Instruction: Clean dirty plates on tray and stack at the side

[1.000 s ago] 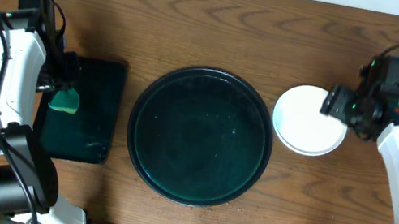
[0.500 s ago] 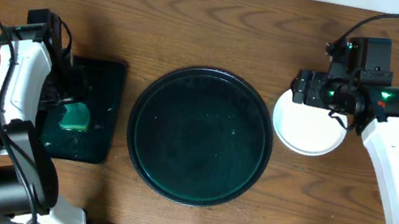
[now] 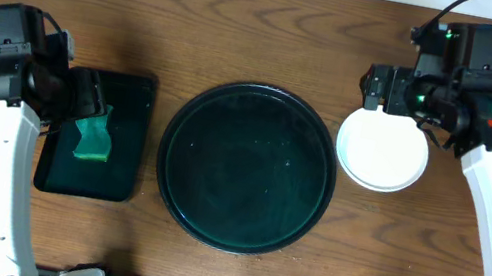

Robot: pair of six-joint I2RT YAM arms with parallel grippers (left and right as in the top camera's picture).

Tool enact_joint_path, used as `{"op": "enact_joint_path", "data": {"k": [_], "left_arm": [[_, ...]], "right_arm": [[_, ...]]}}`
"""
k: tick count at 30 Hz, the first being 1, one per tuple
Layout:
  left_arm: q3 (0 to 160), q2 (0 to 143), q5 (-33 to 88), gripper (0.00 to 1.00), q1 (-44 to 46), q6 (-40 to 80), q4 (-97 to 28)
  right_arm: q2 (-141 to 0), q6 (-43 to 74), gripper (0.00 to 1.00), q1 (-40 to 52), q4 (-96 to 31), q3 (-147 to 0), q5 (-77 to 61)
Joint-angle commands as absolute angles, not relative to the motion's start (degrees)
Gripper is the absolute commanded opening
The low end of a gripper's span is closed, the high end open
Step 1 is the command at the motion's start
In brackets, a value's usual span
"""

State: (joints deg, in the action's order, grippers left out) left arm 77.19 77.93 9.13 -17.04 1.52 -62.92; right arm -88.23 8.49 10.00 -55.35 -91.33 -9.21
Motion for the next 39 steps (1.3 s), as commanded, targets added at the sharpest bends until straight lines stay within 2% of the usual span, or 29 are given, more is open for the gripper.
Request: {"op": "enact_joint_path", "data": {"k": [1, 10, 14, 17, 23, 26, 30, 35, 39], "left_arm": [[78.13, 77.91, 9.85, 0.72, -16.95, 2.00, -63.16], [78.13, 77.93, 9.85, 0.72, -16.95, 2.00, -63.16], [78.13, 77.93, 9.87, 0.72, -16.95, 2.00, -63.16], [78.13, 77.93, 9.85, 0.72, -16.97, 2.00, -63.16], [78.13, 77.93, 9.87, 0.72, -16.95, 2.00, -63.16], [78.13, 77.93, 9.85, 0.72, -16.95, 2.00, -63.16], [78.13, 77.93, 9.85, 0.72, -16.95, 2.00, -63.16], [78.13, 77.93, 9.85, 0.72, -16.95, 2.00, -63.16], [78.13, 77.93, 9.85, 0.72, -16.95, 2.00, -63.16]], "right_arm": [[-84.60, 8.05, 0.99, 10.28, -55.31, -93.91, -9.28], [-78.56, 11.49, 0.99, 10.59, -55.66, -94.00, -12.34], [-78.32, 5.67, 0.99, 10.24, -56.90, -94.00, -3.18], [-77.87, 6.57, 0.99, 9.69, -60.93, -94.00, 4.49], [-74.65, 5.26, 0.99, 7.14, -61.32, -91.22, 8.36], [-68.47, 3.51, 0.99, 5.52, -54.17, -83.18, 7.29], [-56.10, 1.41, 0.99, 2.90, -38.13, -65.25, 2.44], [-34.96, 1.41, 0.99, -0.86, -16.49, -38.24, -0.71], [-22.20, 1.43, 0.99, -1.91, -5.37, -24.23, -0.71]]}}
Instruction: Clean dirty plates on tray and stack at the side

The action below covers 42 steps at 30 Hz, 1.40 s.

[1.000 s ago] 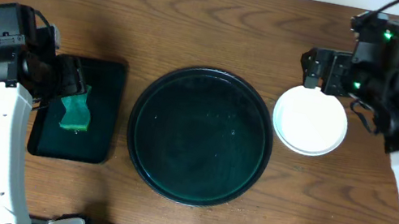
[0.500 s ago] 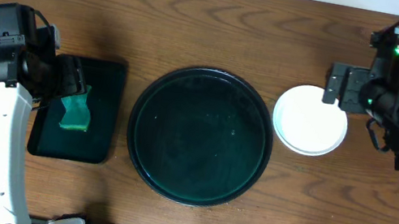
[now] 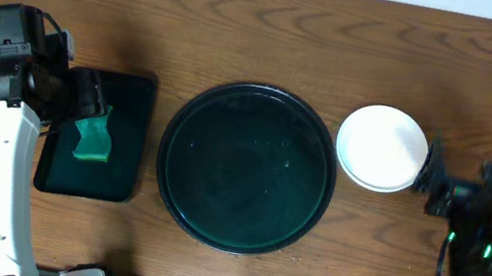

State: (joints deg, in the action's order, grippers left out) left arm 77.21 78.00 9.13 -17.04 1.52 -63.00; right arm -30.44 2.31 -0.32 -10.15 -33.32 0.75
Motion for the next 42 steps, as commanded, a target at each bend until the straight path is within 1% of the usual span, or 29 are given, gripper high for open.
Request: {"op": "enact_joint_path", "data": {"k": [1, 3, 6, 11, 15, 21, 26, 42], "left_arm": [[78.13, 77.93, 9.85, 0.72, -16.95, 2.00, -63.16], [78.13, 77.93, 9.85, 0.72, -16.95, 2.00, -63.16], [78.13, 77.93, 9.85, 0.72, -16.95, 2.00, -63.16], [78.13, 77.93, 9.85, 0.72, -16.95, 2.00, -63.16], [78.13, 77.93, 9.87, 0.72, -16.95, 2.00, -63.16], [78.13, 77.93, 9.85, 0.72, -16.95, 2.00, -63.16], [78.13, 77.93, 9.87, 0.72, -16.95, 2.00, -63.16], [78.13, 77.93, 9.85, 0.72, -16.97, 2.00, -63.16]], "right_arm": [[-19.88, 1.41, 0.99, -2.02, -3.49, -21.69, -0.73], [-14.52, 1.43, 0.99, -2.28, 0.36, -15.62, -1.17], [-10.57, 1.43, 0.99, -2.26, 2.61, -10.17, -2.02], [-8.01, 1.63, 0.99, -2.15, 5.82, -4.14, -2.02], [-5.04, 3.01, 0.99, -2.15, 5.43, -0.23, -2.00], [-0.40, 3.36, 0.99, -2.15, 0.82, -0.30, -2.02], [-0.67, 3.36, 0.99, -2.15, -4.43, -0.32, -2.00], [-1.04, 3.33, 0.99, -2.15, -4.14, -0.32, -1.96]]}}
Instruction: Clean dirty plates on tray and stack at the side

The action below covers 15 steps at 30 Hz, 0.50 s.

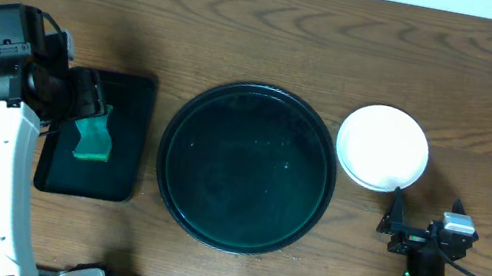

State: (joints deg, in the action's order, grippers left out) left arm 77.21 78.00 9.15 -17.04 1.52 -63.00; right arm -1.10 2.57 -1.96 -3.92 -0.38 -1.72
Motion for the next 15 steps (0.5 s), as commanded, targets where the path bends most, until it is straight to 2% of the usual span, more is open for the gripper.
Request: {"op": "enact_joint_path", "data": {"k": [1, 7, 12, 15], "left_arm": [[78.13, 77.93, 9.85, 0.72, -16.95, 1.96, -63.16], [75.20, 72.07, 5.08, 0.72, -16.43, -1.89, -61.12], [58.02, 54.39, 5.56, 0.72, -11.57, -4.49, -39.22], [45.98, 42.78, 5.58, 0.72, -9.63, -4.49, -30.26]], "right_arm": [[-1.04, 3.33, 0.99, -2.15, -4.14, -0.32, -1.98], [-1.04, 3.33, 0.99, -2.15, -4.14, -0.32, -1.96], [-1.04, 3.33, 0.99, -2.15, -4.14, -0.32, -1.96], [-1.04, 3.33, 0.99, -2.15, -4.14, -0.32, -1.96]]}}
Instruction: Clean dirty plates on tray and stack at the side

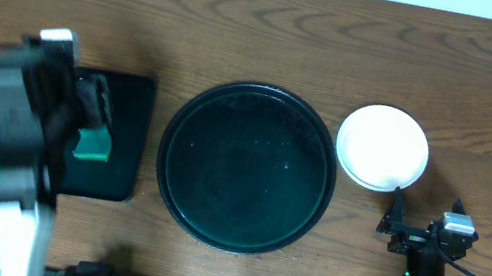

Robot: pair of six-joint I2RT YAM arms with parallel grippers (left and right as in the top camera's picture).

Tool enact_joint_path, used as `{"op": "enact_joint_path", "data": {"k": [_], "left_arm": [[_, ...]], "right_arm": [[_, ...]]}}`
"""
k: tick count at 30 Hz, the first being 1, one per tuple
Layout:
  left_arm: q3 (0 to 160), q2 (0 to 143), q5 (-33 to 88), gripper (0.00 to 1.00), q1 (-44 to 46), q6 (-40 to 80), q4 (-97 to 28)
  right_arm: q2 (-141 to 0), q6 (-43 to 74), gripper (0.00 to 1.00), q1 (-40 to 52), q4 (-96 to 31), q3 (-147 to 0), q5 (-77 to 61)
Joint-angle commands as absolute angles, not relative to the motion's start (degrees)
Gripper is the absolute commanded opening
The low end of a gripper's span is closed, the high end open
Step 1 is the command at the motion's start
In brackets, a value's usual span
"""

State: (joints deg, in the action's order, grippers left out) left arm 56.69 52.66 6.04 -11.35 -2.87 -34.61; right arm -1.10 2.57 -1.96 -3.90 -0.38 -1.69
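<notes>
Right of the round dark tray (247, 167), which has nothing on it, a white plate stack (382, 147) rests on the wooden table. My left gripper (92, 121) hangs over the small black rectangular tray (131, 98), shut on a green sponge (94, 144). The left arm looks blurred and large in the overhead view. My right gripper (391, 216) is folded back near the front right table edge, below the white plates and apart from them. Its jaws look open and hold nothing.
Bare wooden table surrounds the trays. The right arm's base sits at the front right edge. A white wall strip runs along the far edge.
The left arm has shifted: its upper part now sits further right and lower in the overhead view, blurred. The sponge stays over the black tray. The right arm has not moved.
My right gripper was first at the far left rim of the white plates beside the round tray. Then it stood to the right of the plates, apart from them. Later it lay folded at the front right edge. The left gripper kept the sponge over the black tray throughout.
</notes>
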Motion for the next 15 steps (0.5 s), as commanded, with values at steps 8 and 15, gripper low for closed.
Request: {"op": "enact_joint_path", "data": {"k": [8, 15], "left_arm": [[22.24, 15.18, 5.56, 0.72, -6.92, -4.25, -24.27], [13.28, 8.10, 3.42, 0.72, -6.92, -4.54, -18.57]], "right_arm": [[-1.04, 3.33, 0.99, -2.15, -4.14, -0.32, -1.96], [-1.04, 3.33, 0.99, -2.15, -4.14, -0.32, -1.96]]}}
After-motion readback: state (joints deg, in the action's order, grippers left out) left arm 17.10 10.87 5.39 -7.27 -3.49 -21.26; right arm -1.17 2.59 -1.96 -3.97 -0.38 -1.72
